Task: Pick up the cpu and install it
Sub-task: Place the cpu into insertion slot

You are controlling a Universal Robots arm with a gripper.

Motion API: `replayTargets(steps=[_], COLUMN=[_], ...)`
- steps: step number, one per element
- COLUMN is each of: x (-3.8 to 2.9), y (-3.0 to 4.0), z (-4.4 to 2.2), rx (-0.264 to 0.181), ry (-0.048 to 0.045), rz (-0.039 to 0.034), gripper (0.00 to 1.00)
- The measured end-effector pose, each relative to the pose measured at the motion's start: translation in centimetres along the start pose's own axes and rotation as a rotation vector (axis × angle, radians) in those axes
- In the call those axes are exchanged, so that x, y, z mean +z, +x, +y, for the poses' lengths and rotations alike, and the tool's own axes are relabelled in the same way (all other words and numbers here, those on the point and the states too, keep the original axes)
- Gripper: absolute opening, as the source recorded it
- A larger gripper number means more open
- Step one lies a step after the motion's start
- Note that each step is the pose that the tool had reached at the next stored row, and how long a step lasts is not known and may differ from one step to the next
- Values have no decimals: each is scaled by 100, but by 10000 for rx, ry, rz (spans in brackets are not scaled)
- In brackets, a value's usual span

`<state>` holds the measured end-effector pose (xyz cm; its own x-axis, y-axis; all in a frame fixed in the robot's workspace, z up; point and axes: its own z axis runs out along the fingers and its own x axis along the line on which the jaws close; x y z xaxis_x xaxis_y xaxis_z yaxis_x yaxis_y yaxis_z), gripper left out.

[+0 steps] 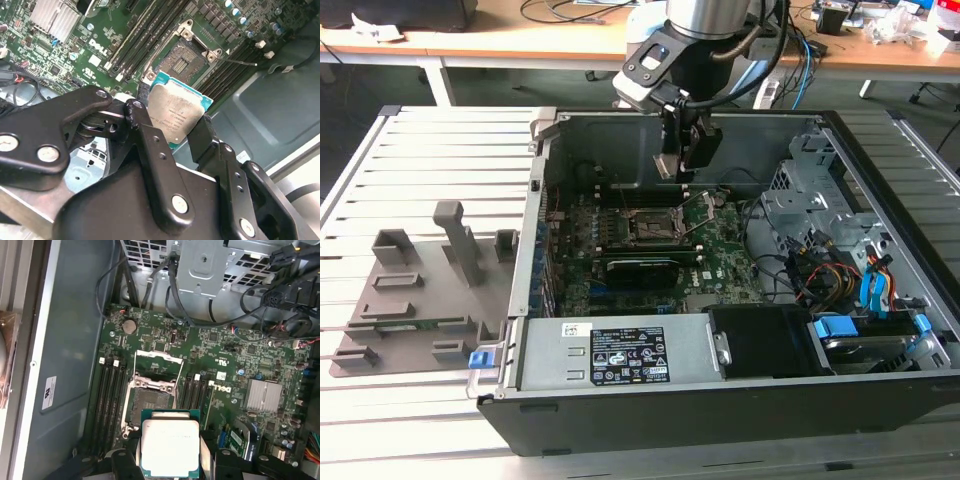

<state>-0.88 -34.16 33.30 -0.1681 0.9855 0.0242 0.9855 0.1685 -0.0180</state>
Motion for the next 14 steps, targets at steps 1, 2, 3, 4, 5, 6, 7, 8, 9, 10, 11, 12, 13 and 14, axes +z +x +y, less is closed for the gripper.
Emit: replayTargets(steps=[1, 2, 3, 4, 5, 6, 7, 8, 9, 10, 11, 12, 13, 14], x=[0, 0, 1, 1, 1, 1, 1, 1, 2, 2, 2, 3, 3, 3], y=[0, 0, 0, 0, 0, 0, 0, 0, 0, 0, 0, 0, 0, 0], z=[0, 0, 0, 0, 0, 0, 0, 0, 0, 0, 0, 0, 0, 0], rx=[84, 173, 320, 430, 518, 584, 631, 732, 797, 839, 921, 1010, 1102, 1142], ry=[-2, -5, -8, -11, -12, -14, -15, -17, -19, -20, -22, -25, -27, -28], rz=[1, 3, 5, 8, 9, 11, 12, 13, 14, 15, 17, 19, 20, 20], gripper=[55, 55, 55, 55, 55, 55, 55, 55, 55, 55, 55, 55, 55, 55])
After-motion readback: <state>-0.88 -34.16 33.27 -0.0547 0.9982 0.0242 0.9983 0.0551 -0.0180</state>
